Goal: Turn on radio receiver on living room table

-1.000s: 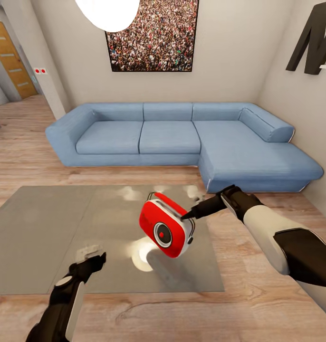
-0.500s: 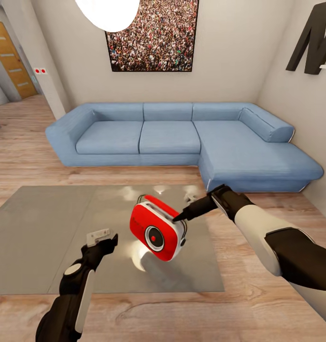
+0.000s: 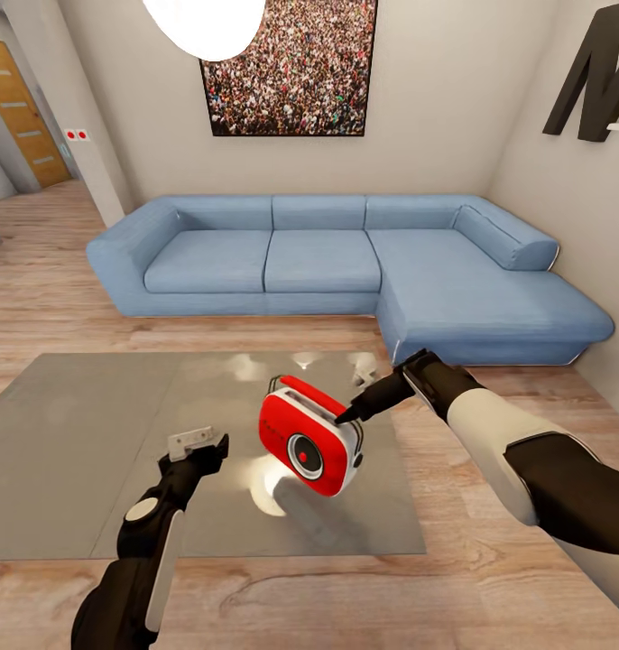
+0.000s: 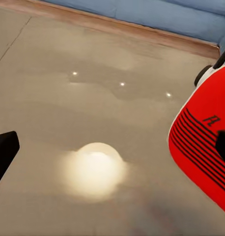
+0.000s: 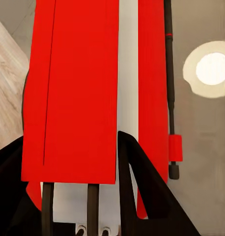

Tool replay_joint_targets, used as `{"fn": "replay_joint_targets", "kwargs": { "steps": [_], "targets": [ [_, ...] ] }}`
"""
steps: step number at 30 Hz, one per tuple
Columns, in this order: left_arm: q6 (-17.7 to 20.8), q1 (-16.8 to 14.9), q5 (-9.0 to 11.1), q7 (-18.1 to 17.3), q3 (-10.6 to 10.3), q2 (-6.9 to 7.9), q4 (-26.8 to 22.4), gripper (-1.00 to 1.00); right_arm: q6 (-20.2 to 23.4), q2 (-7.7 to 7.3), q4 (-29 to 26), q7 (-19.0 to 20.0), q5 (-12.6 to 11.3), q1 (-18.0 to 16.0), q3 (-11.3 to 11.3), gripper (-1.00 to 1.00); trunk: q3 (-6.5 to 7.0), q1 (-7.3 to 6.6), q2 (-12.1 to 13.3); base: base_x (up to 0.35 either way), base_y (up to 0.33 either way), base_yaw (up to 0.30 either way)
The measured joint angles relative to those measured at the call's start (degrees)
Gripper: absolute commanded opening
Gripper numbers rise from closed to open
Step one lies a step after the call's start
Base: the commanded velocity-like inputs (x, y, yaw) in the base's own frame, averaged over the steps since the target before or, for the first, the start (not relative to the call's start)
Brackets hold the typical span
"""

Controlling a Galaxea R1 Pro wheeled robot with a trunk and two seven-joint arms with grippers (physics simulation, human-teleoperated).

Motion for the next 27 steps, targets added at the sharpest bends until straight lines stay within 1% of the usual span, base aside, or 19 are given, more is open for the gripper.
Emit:
{"fn": "replay_joint_targets", "kwargs": {
  "steps": [3,6,11,12,13,14,15,16,17,19,20,22,23,25,27],
  "targets": [
    [-0.1,-0.1,0.0,-1.0,-0.1,0.00,0.7,1.00,0.0,-0.01,-0.1,-0.1,0.2,0.0,0.4,-1.00,0.00,0.00,0.0,0.000,0.000,0.000],
    [-0.5,-0.1,0.0,-1.9,0.5,0.00,0.9,1.00,0.0,-0.02,-0.1,-0.1,0.4,0.0,0.8,-1.00,0.00,0.00,0.0,0.000,0.000,0.000],
    [-0.8,-0.1,-0.1,-3.5,2.1,0.00,0.9,1.00,0.0,-0.03,-0.1,-0.2,0.7,0.0,1.3,-1.00,0.00,0.00,0.0,0.000,0.000,0.000],
    [-0.8,-0.1,-0.1,-10.4,2.7,0.00,0.9,1.00,-0.2,-0.06,0.1,-0.3,1.9,0.0,-3.2,-1.00,-0.01,0.00,0.0,0.000,0.000,0.000],
    [-0.9,-0.1,-0.1,-10.7,2.8,0.00,0.9,1.00,-0.1,-0.05,-0.1,-0.2,-1.7,0.0,-4.9,-1.00,0.00,0.00,0.0,0.000,0.000,0.000],
    [-0.9,-0.1,-0.2,-10.7,3.0,0.00,0.8,1.00,0.5,-0.01,-0.3,-0.2,-3.5,0.0,-7.0,-1.00,0.01,0.00,0.0,0.000,0.000,0.000],
    [-0.9,-0.1,-0.2,-10.7,3.2,0.00,0.8,1.00,0.3,-0.01,-0.3,-0.2,-3.0,0.0,-6.5,-1.00,0.01,0.00,0.0,0.000,0.000,0.000],
    [-0.9,-0.1,-0.3,-10.7,3.4,0.00,0.8,1.00,0.0,-0.03,-0.1,-0.3,-1.7,0.0,-4.7,-1.00,0.00,0.00,0.0,0.000,0.000,0.000],
    [-0.9,-0.1,-0.3,-10.6,3.8,0.00,0.8,1.00,-0.2,-0.04,0.0,-0.3,-1.0,0.0,-3.8,-1.00,-0.01,0.00,0.0,0.000,0.000,0.000],
    [-0.9,-0.1,-0.2,-10.9,4.3,0.00,0.9,1.00,0.1,-0.01,-0.2,-0.2,-2.2,0.0,-5.4,-1.00,0.00,0.00,0.0,0.000,0.000,0.000],
    [-0.9,-0.1,-0.2,-11.1,4.3,0.00,1.0,1.00,0.1,-0.01,-0.2,-0.2,-2.4,0.0,-5.7,-1.00,0.00,0.00,0.0,0.000,0.000,0.000],
    [-0.8,-0.1,-0.2,-11.3,4.0,0.00,1.0,1.00,-0.1,-0.02,-0.1,-0.2,-1.7,0.0,-4.7,-1.00,0.00,0.00,0.0,0.000,0.000,0.000],
    [-0.7,-0.1,-0.2,-11.3,3.4,0.00,1.1,1.00,-0.1,-0.02,-0.1,-0.1,-1.7,0.0,-4.6,-1.00,0.00,0.00,0.0,0.000,0.000,0.000],
    [-0.5,-0.1,-0.2,-11.3,1.8,0.00,1.1,1.00,0.0,-0.01,-0.2,0.0,-2.1,0.0,-5.2,-1.00,0.00,0.00,0.0,0.000,0.000,0.000],
    [-0.3,-0.1,-0.4,-11.3,-0.1,0.00,1.2,1.00,0.0,-0.02,-0.1,0.1,-1.9,0.0,-5.0,-1.00,0.00,0.00,0.0,0.000,0.000,0.000]
  ]
}}
